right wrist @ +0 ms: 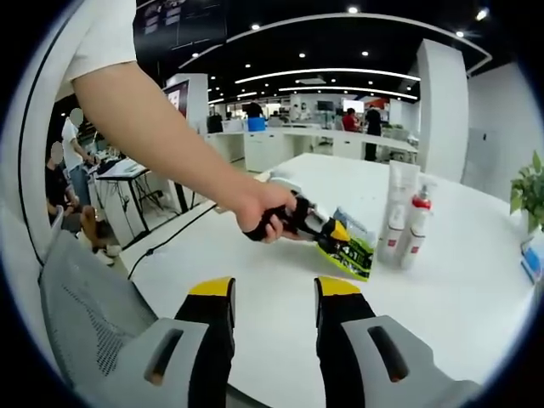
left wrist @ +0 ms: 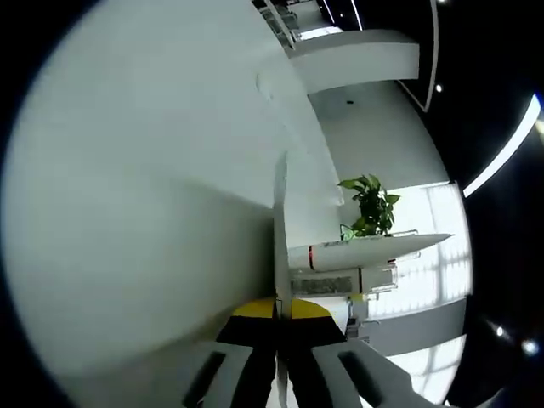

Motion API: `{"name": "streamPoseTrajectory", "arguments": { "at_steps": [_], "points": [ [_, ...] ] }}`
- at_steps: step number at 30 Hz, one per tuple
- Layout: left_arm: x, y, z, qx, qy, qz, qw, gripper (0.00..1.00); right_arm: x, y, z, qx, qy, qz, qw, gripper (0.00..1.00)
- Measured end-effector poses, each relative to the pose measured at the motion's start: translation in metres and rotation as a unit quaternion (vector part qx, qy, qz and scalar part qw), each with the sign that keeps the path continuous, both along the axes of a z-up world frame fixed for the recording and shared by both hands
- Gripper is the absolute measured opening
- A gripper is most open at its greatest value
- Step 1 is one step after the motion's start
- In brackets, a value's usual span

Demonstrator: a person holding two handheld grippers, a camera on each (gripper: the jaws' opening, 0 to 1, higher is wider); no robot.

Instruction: Arrange the skincare products in the storage area until every visible bottle or jar stands upright without overlapping.

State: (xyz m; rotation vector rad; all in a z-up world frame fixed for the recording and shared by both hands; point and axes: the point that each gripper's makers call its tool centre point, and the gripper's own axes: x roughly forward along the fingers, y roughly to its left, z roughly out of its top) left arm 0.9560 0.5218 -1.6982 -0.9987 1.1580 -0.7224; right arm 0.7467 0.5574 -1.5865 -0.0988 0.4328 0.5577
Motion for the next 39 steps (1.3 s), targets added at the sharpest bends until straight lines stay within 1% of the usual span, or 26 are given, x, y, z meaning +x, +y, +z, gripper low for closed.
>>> {"name": "streamPoseTrajectory", "arguments": {
  "at_steps": [6, 8, 9, 11, 12, 16, 17, 18, 19, 20, 22, 25, 26, 28, 30, 34, 36, 37, 38, 39],
  "points": [
    [0.002, -0.001, -0.003, 0.007, 0.010, 0.007, 0.9999, 0.02, 0.000, 0.000, 0.000, -0.004, -0.001, 0.001, 1.0000, 0.34],
    [0.002, 0.000, -0.005, 0.018, 0.013, 0.008, 0.9997, 0.04, 0.001, -0.002, 0.000, -0.004, -0.001, -0.002, 1.0000, 0.34],
    [0.002, 0.001, -0.006, 0.030, 0.014, 0.007, 0.9994, 0.04, 0.001, -0.002, 0.000, -0.004, -0.003, -0.003, 1.0000, 0.34],
    [0.002, 0.000, -0.004, 0.041, 0.021, 0.008, 0.9989, 0.05, 0.000, -0.002, 0.000, -0.005, -0.002, -0.002, 1.0000, 0.34],
    [0.002, -0.001, -0.003, 0.044, 0.019, 0.007, 0.9988, 0.05, 0.000, -0.002, 0.000, -0.007, -0.002, -0.001, 1.0000, 0.33],
    [0.002, -0.001, -0.001, 0.079, 0.014, -0.001, 0.9968, 0.05, 0.000, -0.001, 0.001, -0.009, -0.005, 0.002, 0.9999, 0.32],
    [0.002, -0.001, -0.001, 0.089, 0.012, -0.006, 0.9959, 0.07, 0.000, -0.001, 0.001, -0.010, -0.006, 0.002, 0.9999, 0.32],
    [0.002, -0.002, 0.000, 0.091, 0.011, -0.007, 0.9958, 0.09, -0.001, -0.001, 0.001, -0.010, -0.006, 0.002, 0.9999, 0.32],
    [0.002, -0.002, 0.000, 0.098, 0.007, -0.010, 0.9951, 0.10, -0.001, -0.001, 0.001, -0.010, -0.005, 0.002, 0.9999, 0.32],
    [0.002, 0.000, -0.001, 0.114, -0.002, -0.018, 0.9933, 0.10, -0.001, -0.001, 0.001, -0.011, -0.007, 0.003, 0.9999, 0.32],
    [0.004, 0.002, 0.000, 0.127, -0.015, -0.022, 0.9916, 0.10, -0.001, -0.001, 0.001, -0.011, -0.008, 0.002, 0.9999, 0.32],
    [0.005, 0.004, 0.002, 0.134, -0.018, -0.023, 0.9906, 0.13, -0.001, -0.001, 0.002, -0.011, -0.009, 0.002, 0.9999, 0.32],
    [0.005, 0.005, 0.002, 0.138, -0.019, -0.024, 0.9900, 0.15, -0.001, -0.001, 0.002, -0.011, -0.009, 0.002, 0.9999, 0.32],
    [0.006, 0.006, 0.003, 0.149, -0.028, -0.029, 0.9880, 0.18, -0.001, -0.001, 0.002, -0.012, -0.010, 0.003, 0.9999, 0.32],
    [0.006, 0.009, 0.003, 0.171, -0.041, -0.039, 0.9837, 0.19, -0.001, -0.001, 0.003, -0.011, -0.012, 0.003, 0.9999, 0.32],
    [0.007, 0.012, 0.007, 0.192, -0.055, -0.044, 0.9788, 0.24, -0.001, 0.000, 0.003, -0.011, -0.012, 0.005, 0.9999, 0.30],
    [0.007, 0.014, 0.007, 0.212, -0.071, -0.056, 0.9731, 0.27, -0.002, 0.001, 0.002, -0.013, -0.011, 0.009, 0.9998, 0.31],
    [0.007, 0.016, 0.006, 0.226, -0.080, -0.065, 0.9685, 0.29, -0.002, 0.002, 0.002, -0.014, -0.012, 0.011, 0.9998, 0.30],
    [0.007, 0.017, 0.005, 0.231, -0.083, -0.068, 0.9671, 0.31, -0.002, 0.002, 0.002, -0.014, -0.011, 0.011, 0.9998, 0.30],
    [0.007, 0.019, 0.004, 0.245, -0.095, -0.076, 0.9618, 0.33, -0.003, 0.002, 0.002, -0.014, -0.012, 0.011, 0.9998, 0.30]
  ]
}}
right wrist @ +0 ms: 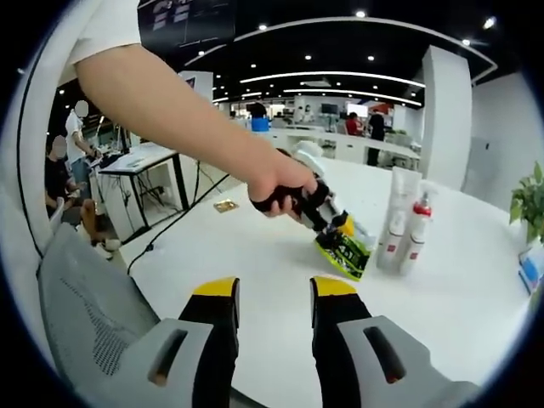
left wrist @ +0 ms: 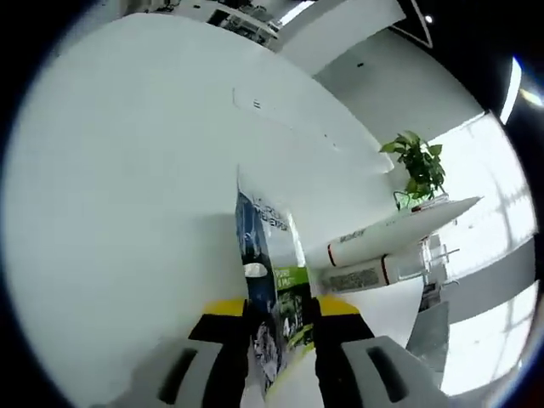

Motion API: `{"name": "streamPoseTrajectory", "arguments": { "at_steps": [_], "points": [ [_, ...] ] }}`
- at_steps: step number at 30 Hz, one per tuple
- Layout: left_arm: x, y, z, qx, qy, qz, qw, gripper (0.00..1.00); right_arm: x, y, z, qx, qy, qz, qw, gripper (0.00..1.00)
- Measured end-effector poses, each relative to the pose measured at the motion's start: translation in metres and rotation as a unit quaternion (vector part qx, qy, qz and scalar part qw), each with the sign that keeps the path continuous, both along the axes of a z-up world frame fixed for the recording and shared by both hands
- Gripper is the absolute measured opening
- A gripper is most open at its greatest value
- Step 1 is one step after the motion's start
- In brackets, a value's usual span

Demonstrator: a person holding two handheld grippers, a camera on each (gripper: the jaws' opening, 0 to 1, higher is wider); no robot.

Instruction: Arrange the skincare products in the storage area until every visible bottle or jar stands upright without overlapping.

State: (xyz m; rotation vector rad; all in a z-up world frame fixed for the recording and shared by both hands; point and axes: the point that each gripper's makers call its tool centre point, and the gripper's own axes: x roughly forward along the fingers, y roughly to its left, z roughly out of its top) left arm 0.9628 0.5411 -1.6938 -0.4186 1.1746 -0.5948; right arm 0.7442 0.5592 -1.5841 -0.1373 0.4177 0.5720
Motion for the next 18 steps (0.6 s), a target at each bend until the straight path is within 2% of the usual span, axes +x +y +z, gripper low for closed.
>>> {"name": "streamPoseTrajectory", "arguments": {
  "at_steps": [2, 4, 6, 11, 18],
  "points": [
    [0.0007, 0.0033, -0.0013, 0.019, -0.015, -0.011, 0.9996, 0.40, 0.0004, -0.0006, 0.0009, 0.000, -0.002, -0.001, 1.0000, 0.30],
    [0.0005, 0.0036, -0.0025, 0.023, -0.015, -0.012, 0.9996, 0.45, 0.0003, -0.0004, 0.0001, 0.001, 0.000, -0.001, 1.0000, 0.30],
    [-0.0005, 0.0036, -0.0039, 0.019, -0.010, -0.014, 0.9997, 0.46, 0.0000, 0.0000, -0.0001, -0.001, 0.000, 0.001, 1.0000, 0.30],
    [0.0031, 0.0082, -0.0099, 0.037, -0.020, -0.017, 0.9990, 0.51, -0.0002, 0.0003, -0.0010, -0.002, 0.002, 0.001, 1.0000, 0.30],
    [0.0029, 0.0039, -0.0085, 0.027, -0.016, -0.019, 0.9993, 0.51, -0.0007, 0.0011, -0.0015, -0.003, 0.003, 0.004, 1.0000, 0.30]
  ]
}}
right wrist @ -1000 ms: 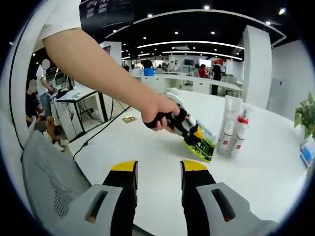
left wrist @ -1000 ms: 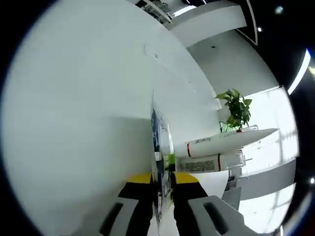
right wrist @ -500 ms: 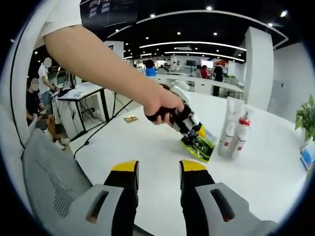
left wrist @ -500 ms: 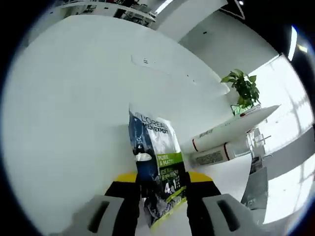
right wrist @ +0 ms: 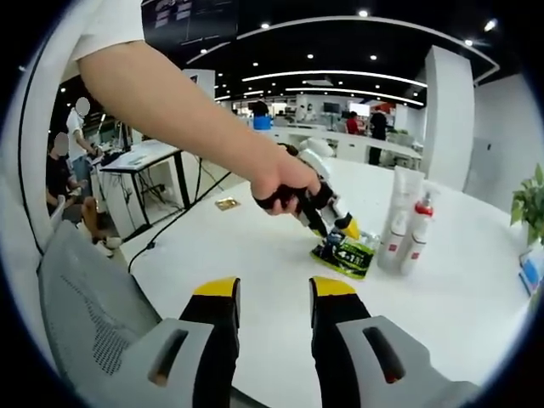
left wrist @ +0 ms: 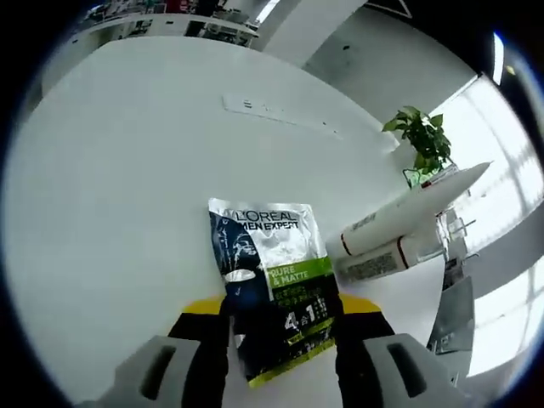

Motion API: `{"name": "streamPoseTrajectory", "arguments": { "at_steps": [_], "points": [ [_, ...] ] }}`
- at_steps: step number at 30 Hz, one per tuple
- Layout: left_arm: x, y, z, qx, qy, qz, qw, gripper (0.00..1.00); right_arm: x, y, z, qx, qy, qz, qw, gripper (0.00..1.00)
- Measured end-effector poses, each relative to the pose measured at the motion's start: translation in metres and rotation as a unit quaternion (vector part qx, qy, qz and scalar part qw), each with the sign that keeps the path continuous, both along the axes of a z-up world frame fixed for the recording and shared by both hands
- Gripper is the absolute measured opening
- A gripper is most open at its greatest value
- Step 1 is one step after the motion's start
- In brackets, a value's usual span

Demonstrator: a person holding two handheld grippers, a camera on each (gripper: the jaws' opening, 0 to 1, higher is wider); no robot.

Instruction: Arrange the skincare products in the storage area until every visible bottle or jar stands upright without overlapping.

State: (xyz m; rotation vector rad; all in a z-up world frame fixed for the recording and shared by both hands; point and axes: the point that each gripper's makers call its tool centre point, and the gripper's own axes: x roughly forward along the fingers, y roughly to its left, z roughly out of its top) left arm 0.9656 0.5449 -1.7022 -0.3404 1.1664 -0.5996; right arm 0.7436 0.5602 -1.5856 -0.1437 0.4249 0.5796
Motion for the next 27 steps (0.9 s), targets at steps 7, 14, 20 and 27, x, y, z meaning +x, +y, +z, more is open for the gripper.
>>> {"name": "streamPoseTrajectory", "arguments": {
  "at_steps": [7, 14, 20, 27],
  "points": [
    [-0.007, -0.005, 0.001, 0.000, -0.001, -0.005, 1.0000, 0.51, 0.000, -0.001, 0.000, -0.002, 0.000, 0.000, 1.0000, 0.30],
    [-0.007, -0.005, 0.002, 0.001, -0.002, -0.009, 1.0000, 0.51, 0.000, -0.002, 0.000, -0.004, -0.002, -0.003, 1.0000, 0.29],
    [-0.013, -0.006, 0.002, 0.001, 0.004, -0.013, 0.9999, 0.51, 0.000, -0.002, 0.001, -0.006, -0.004, -0.003, 1.0000, 0.29],
    [-0.012, -0.002, 0.002, 0.007, -0.001, -0.014, 0.9999, 0.51, 0.000, -0.003, 0.001, -0.009, -0.007, -0.004, 0.9999, 0.29]
  ]
}}
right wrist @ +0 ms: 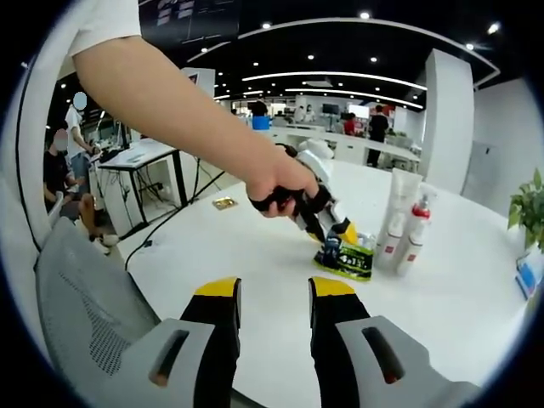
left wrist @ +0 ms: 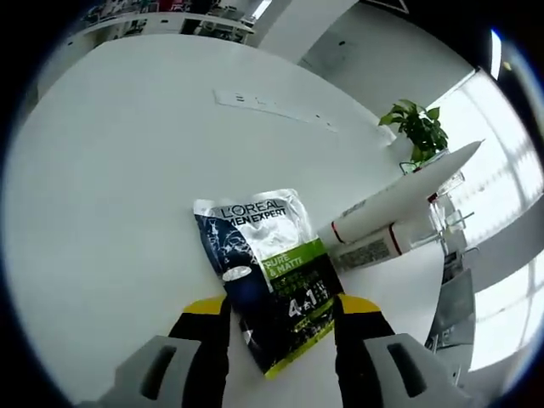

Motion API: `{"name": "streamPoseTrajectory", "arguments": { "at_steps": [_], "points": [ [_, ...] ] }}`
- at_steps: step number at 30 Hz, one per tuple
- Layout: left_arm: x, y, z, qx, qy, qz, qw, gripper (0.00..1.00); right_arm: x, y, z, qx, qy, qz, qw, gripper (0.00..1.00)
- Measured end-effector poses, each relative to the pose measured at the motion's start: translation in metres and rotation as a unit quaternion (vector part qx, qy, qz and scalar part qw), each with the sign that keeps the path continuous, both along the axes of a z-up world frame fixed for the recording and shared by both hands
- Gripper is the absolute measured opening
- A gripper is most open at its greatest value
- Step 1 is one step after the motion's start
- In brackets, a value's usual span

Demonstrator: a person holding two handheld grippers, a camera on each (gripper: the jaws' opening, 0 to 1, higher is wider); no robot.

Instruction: Arrange the skincare products in the storage area until every visible bottle or jar stands upright without overlapping.

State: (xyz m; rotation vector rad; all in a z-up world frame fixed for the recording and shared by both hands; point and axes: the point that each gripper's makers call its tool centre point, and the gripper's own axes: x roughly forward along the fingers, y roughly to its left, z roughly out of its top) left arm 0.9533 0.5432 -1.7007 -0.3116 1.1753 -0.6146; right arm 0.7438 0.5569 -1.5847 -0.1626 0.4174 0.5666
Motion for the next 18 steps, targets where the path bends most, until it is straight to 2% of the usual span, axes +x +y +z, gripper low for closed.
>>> {"name": "streamPoseTrajectory", "arguments": {
  "at_steps": [7, 10, 14, 18],
  "points": [
    [-0.002, 0.014, 0.015, -0.002, -0.017, 0.007, 0.9998, 0.53, 0.000, -0.001, 0.000, -0.006, -0.004, -0.001, 1.0000, 0.30],
    [-0.004, 0.026, 0.022, 0.003, -0.046, 0.001, 0.9990, 0.52, 0.000, -0.001, 0.000, -0.011, -0.007, 0.000, 0.9999, 0.31],
    [-0.012, 0.041, 0.023, 0.008, -0.056, -0.003, 0.9984, 0.52, -0.001, 0.000, 0.000, -0.017, -0.010, 0.003, 0.9998, 0.32],
    [-0.026, 0.053, 0.023, 0.014, -0.073, -0.028, 0.9969, 0.53, -0.002, 0.001, -0.007, -0.021, 0.004, 0.006, 0.9997, 0.37]
  ]
}}
